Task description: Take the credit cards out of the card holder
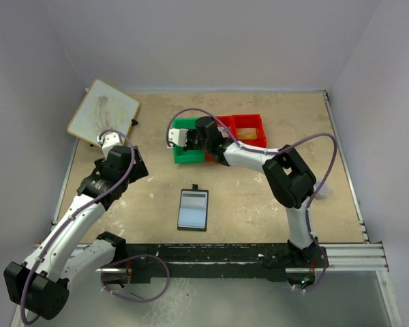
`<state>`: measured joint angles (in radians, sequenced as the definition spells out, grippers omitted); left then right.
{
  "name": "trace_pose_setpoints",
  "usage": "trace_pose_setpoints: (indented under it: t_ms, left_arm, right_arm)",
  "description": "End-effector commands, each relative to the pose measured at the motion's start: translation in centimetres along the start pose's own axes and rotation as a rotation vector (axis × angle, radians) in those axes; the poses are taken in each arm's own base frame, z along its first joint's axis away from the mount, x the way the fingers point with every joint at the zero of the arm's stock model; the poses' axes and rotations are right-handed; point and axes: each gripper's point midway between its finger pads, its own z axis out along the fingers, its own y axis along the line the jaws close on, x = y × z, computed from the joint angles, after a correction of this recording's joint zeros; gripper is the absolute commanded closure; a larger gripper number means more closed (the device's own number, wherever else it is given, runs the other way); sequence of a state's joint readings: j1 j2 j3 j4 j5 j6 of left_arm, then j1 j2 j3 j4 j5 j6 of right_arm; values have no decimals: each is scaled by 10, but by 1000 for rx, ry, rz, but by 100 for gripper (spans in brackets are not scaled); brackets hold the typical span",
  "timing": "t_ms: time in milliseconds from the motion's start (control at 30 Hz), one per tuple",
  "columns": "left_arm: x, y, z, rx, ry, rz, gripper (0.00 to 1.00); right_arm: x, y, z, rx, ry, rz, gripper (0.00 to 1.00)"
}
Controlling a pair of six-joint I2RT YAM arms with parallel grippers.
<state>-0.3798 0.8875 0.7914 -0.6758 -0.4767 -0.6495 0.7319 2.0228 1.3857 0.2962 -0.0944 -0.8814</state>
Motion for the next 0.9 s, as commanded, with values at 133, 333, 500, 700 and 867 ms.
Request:
trace_pose_setpoints:
  t_ms: [133,333,500,700,867]
  left_arm:
    - [-20,-5,-8,26,-56,-12,15]
    - [-20,-6,-7,31,-54,-11,15]
    - [-21,-7,-8,38,-56,-14,15]
    - [-21,-9,-9,49,-54,-13,15]
    - [-19,-10,-8,59,-48,-10,15]
  right_arm:
    - [-4,-33,17,75,1,-70,100]
    - [1,-35,29,82,16,-84,100]
    - [6,-32,36,61,26,-92,100]
    - [12,-34,44,82,37,-113,100]
    - [13,-26,50,35,29,-100,100]
